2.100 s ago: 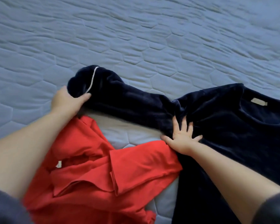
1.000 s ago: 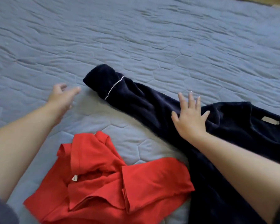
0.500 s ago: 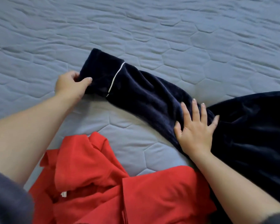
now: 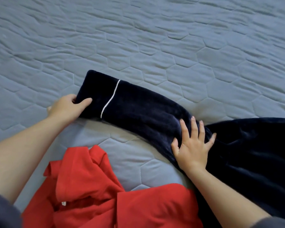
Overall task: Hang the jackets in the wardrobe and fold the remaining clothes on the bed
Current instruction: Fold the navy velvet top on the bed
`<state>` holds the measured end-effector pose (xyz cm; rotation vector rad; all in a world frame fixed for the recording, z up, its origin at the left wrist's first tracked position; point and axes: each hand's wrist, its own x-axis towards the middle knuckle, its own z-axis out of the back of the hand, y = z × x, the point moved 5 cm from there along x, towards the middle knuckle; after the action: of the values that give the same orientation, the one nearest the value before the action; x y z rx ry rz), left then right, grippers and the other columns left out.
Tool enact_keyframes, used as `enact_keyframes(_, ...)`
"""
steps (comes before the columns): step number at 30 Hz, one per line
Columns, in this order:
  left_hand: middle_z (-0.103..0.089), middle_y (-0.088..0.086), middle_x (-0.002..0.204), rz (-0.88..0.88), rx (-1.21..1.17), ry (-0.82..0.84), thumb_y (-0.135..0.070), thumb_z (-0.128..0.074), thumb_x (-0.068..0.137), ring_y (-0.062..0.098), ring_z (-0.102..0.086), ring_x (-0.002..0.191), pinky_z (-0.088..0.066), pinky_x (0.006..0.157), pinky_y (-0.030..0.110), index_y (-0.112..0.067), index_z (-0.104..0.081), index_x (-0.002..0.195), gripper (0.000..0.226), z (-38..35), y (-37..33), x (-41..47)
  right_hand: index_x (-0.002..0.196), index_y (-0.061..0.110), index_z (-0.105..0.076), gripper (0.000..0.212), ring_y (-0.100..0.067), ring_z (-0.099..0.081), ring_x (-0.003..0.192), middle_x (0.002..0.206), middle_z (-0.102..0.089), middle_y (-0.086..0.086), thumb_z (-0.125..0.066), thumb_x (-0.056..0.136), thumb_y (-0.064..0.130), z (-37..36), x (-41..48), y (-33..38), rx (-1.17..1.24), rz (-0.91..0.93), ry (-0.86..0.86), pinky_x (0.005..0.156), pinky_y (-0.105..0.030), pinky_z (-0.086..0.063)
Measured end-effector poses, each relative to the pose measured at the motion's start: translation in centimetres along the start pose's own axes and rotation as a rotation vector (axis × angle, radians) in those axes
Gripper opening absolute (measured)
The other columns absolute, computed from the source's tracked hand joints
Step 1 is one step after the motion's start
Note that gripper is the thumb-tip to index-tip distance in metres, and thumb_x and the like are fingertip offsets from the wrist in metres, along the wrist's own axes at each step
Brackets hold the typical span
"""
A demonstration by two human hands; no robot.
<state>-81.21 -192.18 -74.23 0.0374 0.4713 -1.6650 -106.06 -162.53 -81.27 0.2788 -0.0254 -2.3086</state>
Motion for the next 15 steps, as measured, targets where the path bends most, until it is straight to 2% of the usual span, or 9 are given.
enact_keyframes(1, -0.060, 0.006, 0.079, -0.050, -0.010, -0.046, -0.052, -0.063, 0.085, 0.027, -0.056, 0.082, -0.045, 0.080, 0.040, -0.015, -0.055, 0.073, 0.039, 0.6, -0.6, 0.2, 0.142, 0.025, -0.044, 0.068, -0.034, -0.028, 0.141, 0.152, -0.034, -0.011, -0.035, 0.077, 0.046, 0.0, 0.0, -0.1, 0.006, 0.002, 0.009, 0.104, -0.072, -0.015)
enact_keyframes(3, -0.064, 0.006, 0.084, -0.131, -0.126, -0.122, -0.043, -0.069, 0.083, 0.027, -0.059, 0.084, -0.044, 0.076, 0.037, -0.015, -0.062, 0.086, 0.029, 1.2, -1.8, 0.1, 0.142, 0.025, -0.044, 0.068, -0.034, -0.028, 0.141, 0.152, -0.034, -0.011, -0.037, 0.077, 0.046, 0.4, 0.2, 0.0, 0.030, 0.018, 0.000, 0.104, -0.071, -0.014)
enact_keyframes(5, -0.064, 0.007, 0.087, -0.152, -0.165, -0.073, -0.038, -0.069, 0.084, 0.026, -0.059, 0.085, -0.039, 0.070, 0.033, -0.012, -0.066, 0.095, 0.028, 0.0, -2.8, -0.2, 0.145, 0.028, -0.038, 0.067, -0.032, -0.023, 0.143, 0.155, -0.029, -0.009, -0.043, 0.081, 0.047, 0.2, 0.1, 0.0, 0.022, 0.020, 0.026, 0.106, -0.069, -0.012)
enact_keyframes(7, -0.066, 0.021, 0.099, -0.121, -0.080, 0.004, -0.030, -0.062, 0.091, 0.034, -0.060, 0.094, -0.037, 0.070, 0.034, -0.003, -0.065, 0.104, 0.030, -1.6, -2.7, -0.5, 0.148, 0.032, -0.031, 0.067, -0.027, -0.020, 0.144, 0.157, -0.025, -0.005, -0.044, 0.085, 0.052, 0.7, 0.1, -0.1, 0.011, 0.052, 0.049, 0.108, -0.064, -0.013)
enact_keyframes(10, -0.057, 0.039, 0.113, -0.008, 0.003, -0.130, -0.021, -0.050, 0.096, 0.051, -0.054, 0.106, -0.042, 0.082, 0.046, 0.011, -0.057, 0.111, 0.036, -0.5, -0.6, -0.1, 0.140, 0.034, -0.040, 0.054, -0.020, -0.039, 0.131, 0.143, -0.044, 0.004, -0.031, 0.091, 0.055, 3.8, 2.6, -2.6, 0.126, 0.140, 0.009, 0.101, -0.048, -0.023)
enact_keyframes(12, -0.056, 0.041, 0.113, 0.030, 0.007, -0.201, -0.018, -0.049, 0.096, 0.053, -0.053, 0.106, -0.042, 0.085, 0.049, 0.011, -0.057, 0.111, 0.034, 0.6, 1.5, 0.5, 0.128, 0.029, -0.050, 0.042, -0.017, -0.047, 0.121, 0.128, -0.054, 0.006, -0.032, 0.097, 0.051, 5.4, 5.0, -5.5, 0.224, 0.230, 0.153, 0.097, -0.041, -0.028)
enact_keyframes(15, -0.059, 0.036, 0.115, 0.065, -0.037, -0.091, -0.022, -0.054, 0.095, 0.047, -0.056, 0.108, -0.043, 0.087, 0.046, 0.007, -0.061, 0.112, 0.035, 0.4, 3.1, 0.8, 0.101, 0.020, -0.063, 0.037, -0.012, -0.061, 0.098, 0.100, -0.067, 0.007, -0.049, 0.091, 0.053, 6.5, 6.7, -7.8, 0.265, 0.330, 0.511, 0.092, -0.037, -0.044)
